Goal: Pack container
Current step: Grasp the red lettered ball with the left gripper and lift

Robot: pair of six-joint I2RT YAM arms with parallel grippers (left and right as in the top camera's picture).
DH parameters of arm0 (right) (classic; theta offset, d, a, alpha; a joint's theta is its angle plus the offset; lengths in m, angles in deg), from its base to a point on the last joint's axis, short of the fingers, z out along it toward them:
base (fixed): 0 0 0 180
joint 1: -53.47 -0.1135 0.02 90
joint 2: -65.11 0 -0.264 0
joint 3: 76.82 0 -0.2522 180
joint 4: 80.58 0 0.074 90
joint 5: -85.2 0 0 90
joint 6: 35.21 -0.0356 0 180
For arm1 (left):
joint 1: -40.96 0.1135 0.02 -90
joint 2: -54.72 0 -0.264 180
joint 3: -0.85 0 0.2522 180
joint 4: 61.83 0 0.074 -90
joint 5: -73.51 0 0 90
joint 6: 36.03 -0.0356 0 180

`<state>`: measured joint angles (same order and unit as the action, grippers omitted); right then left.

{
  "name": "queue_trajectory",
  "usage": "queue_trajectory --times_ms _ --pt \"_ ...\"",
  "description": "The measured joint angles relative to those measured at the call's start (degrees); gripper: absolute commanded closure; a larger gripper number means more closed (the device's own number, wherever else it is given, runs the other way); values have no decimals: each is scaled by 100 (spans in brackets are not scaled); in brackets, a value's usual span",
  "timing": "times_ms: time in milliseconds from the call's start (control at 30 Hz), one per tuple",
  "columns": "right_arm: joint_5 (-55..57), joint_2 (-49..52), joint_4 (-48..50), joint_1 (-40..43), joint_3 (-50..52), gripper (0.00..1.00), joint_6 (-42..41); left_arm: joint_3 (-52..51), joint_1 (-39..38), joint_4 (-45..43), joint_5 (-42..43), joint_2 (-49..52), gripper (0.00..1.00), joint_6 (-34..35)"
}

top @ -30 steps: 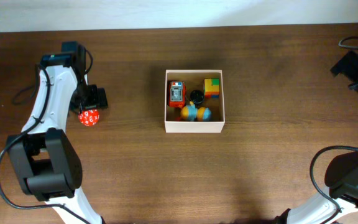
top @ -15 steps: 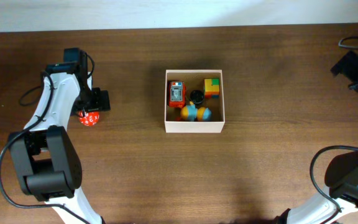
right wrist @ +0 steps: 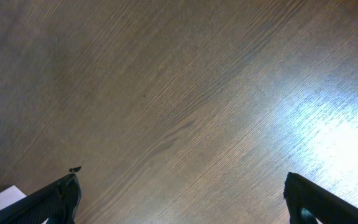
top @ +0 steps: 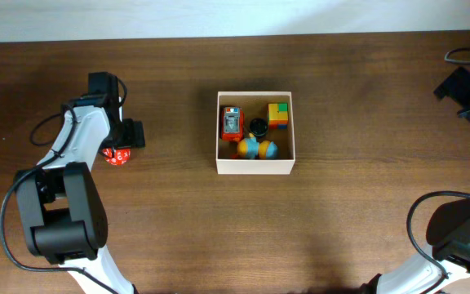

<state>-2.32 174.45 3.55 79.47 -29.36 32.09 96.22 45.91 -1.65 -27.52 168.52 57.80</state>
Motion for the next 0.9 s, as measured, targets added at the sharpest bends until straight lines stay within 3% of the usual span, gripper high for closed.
queue_trajectory --times_ms 67,133,233,367,767,900 --pt "0 0 -2 0 0 1 -2 -52 0 -39 0 0 0 0" --pt "0 0 -2 2 0 1 0 -103 0 -61 0 0 8 2" --pt "0 0 -2 2 0 1 0 -192 0 -66 -4 0 39 -2" --pt "0 0 0 2 0 1 -2 -254 0 -81 -39 -2 62 -26" --pt "0 0 -2 2 0 1 -2 -254 44 -98 227 -2 66 -81" --pt "0 0 0 2 0 1 -2 -35 52 -61 1250 -2 65 -79"
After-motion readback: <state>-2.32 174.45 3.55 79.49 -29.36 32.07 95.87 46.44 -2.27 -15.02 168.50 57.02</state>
